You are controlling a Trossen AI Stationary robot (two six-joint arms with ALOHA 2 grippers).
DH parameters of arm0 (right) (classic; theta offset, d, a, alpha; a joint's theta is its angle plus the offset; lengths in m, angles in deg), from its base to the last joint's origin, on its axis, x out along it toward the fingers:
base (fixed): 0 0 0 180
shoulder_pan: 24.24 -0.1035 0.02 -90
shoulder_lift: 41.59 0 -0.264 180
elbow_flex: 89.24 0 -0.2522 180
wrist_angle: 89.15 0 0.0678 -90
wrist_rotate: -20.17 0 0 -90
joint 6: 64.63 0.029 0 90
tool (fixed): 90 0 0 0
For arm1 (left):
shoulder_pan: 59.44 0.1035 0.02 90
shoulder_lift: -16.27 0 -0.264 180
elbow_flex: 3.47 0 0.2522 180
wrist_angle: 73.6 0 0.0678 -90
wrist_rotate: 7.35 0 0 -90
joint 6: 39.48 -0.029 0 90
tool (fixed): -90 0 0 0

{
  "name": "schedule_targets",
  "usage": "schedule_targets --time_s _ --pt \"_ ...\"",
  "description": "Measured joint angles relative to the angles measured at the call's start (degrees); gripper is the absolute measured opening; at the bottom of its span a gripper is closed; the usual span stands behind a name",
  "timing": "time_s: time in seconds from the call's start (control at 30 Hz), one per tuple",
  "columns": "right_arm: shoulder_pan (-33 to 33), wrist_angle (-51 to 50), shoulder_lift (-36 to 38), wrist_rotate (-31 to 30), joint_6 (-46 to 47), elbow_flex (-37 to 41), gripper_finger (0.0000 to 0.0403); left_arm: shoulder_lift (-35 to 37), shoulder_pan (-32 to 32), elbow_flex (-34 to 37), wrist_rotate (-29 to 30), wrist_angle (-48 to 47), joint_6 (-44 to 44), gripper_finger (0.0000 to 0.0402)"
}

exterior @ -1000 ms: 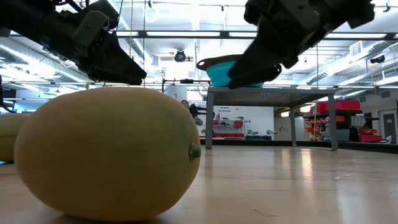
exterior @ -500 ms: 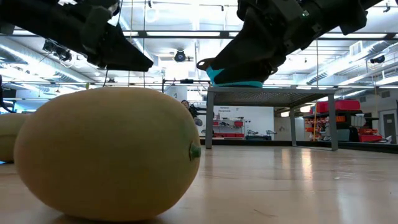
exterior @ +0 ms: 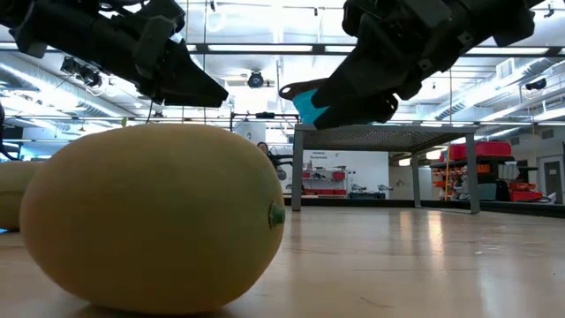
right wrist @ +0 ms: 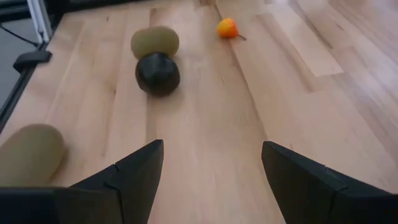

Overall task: Pick & Place Fruit
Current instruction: Put the yellow peach into the blue strainer bowl

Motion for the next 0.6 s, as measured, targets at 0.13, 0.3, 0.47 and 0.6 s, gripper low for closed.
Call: schedule_targets --time_s 0.13,0.3,0.47,0.6 --pt "-0.2 -0.3 0.0 0.0 0.0 0.0 0.0282 0.0 0.3 0.0 -1.5 0.5 0.5 0.0258" --pt "0.1 -0.1 0.0 -0.7 0.0 0.0 0.0282 0.0 0.3 0.0 -1.6 0.5 0.5 0.0258" --pt "0.9 0.5 0.0 -0.6 0.0 0.0 0.0282 0.0 0.3 0.0 -1.6 0.5 1.0 0.0258" --pt "0.9 0.8 0.0 -0.5 0.0 0.0 0.0282 0.0 0.3 0.0 -1.6 0.5 1.3 0.0258"
